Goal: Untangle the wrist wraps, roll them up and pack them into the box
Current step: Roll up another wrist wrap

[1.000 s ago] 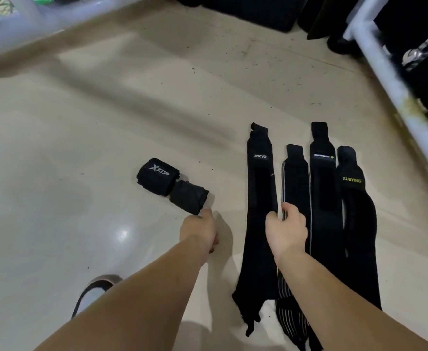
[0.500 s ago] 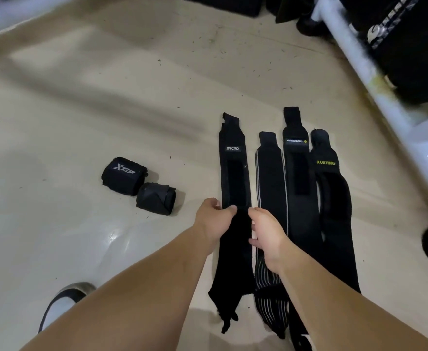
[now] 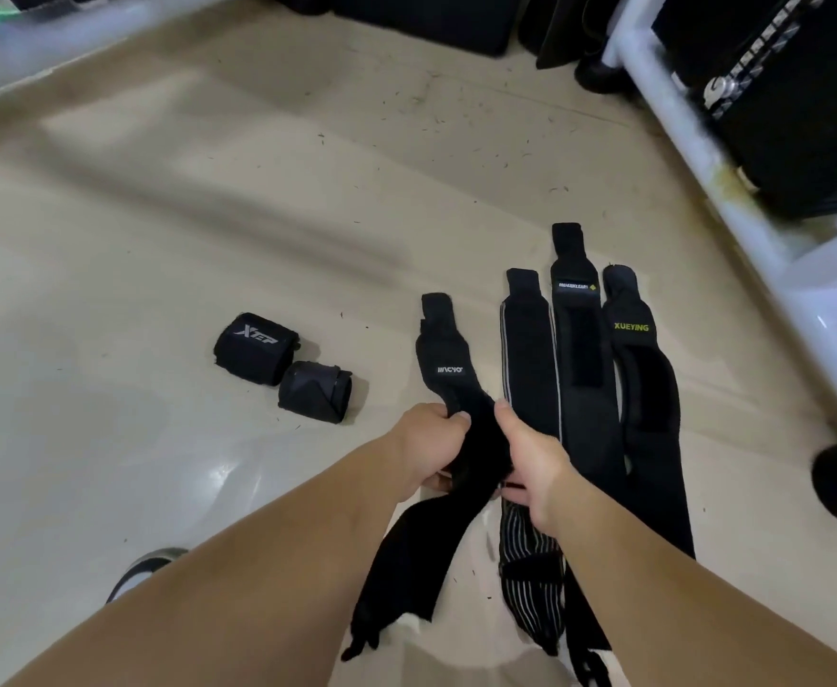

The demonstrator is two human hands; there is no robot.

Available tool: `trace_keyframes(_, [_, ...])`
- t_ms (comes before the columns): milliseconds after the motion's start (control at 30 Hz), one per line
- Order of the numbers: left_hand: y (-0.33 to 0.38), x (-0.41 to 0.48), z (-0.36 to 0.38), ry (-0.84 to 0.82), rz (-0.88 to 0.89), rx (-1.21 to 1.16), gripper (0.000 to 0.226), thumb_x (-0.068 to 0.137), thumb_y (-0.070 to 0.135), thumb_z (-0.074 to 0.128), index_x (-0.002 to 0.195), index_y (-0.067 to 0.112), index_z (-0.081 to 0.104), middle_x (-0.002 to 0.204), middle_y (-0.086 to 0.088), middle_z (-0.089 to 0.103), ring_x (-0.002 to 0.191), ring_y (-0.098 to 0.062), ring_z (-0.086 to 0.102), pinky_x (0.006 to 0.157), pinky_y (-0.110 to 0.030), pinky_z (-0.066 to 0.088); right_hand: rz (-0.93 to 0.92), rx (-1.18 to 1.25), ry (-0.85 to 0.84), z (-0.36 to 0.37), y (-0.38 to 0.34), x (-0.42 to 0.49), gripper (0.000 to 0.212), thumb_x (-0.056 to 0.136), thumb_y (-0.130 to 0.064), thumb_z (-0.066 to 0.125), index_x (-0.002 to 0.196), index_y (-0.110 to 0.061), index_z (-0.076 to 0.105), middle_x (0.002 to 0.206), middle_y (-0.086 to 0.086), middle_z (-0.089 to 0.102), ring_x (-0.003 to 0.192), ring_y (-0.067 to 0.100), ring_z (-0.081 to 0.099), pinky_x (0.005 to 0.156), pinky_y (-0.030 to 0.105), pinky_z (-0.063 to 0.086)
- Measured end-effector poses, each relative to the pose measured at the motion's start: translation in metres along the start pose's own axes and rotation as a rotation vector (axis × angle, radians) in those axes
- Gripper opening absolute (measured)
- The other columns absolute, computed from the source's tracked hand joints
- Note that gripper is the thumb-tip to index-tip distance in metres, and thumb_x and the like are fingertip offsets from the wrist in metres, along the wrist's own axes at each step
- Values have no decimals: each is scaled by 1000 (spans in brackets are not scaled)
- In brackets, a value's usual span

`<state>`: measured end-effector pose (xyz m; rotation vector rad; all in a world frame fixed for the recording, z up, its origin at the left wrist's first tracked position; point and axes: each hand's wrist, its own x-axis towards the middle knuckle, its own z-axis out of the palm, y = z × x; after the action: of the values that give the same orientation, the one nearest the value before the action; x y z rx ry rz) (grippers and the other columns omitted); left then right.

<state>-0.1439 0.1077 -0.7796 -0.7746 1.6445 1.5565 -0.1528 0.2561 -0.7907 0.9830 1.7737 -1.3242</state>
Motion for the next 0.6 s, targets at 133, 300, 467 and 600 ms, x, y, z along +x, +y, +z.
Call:
trace_keyframes(133, [16, -27, -4, -27, 115, -1, 21, 111, 22, 49, 124, 23, 65, 109, -9, 77, 81, -21, 73, 56, -28, 59, 9, 140, -131, -7, -19, -25, 49, 100, -57, 65, 126, -16, 76, 115, 13, 81, 107, 35, 78, 104, 55, 58])
trace_keyframes(300, [49, -74, -5, -12, 242, 1, 22, 110, 22, 46, 124, 23, 63, 115, -8, 75, 92, -24, 75, 64, -35, 65, -71, 205, -106, -5, -53, -78, 44, 101, -48, 66, 124, -11, 74, 110, 20, 80, 102, 41, 78, 99, 59, 59])
trace_keyframes(467, [73, -144, -12, 10, 372, 20, 33, 112, 33, 37, 139, 31, 56, 124, -4, 73, 107, -21, 73, 65, -28, 58, -268, 202, -76, -5, -92, -164, 29, 108, -34, 58, 127, -14, 66, 116, 16, 75, 103, 35, 75, 96, 51, 60])
trace_keyframes(600, [93, -212, -15, 25, 497, 63, 29, 113, 34, 38, 135, 27, 56, 123, -1, 73, 106, -19, 72, 73, -29, 62, -394, 216, -16, -13, -116, -236, 24, 109, -32, 51, 121, -15, 62, 116, 16, 71, 103, 36, 71, 97, 51, 58])
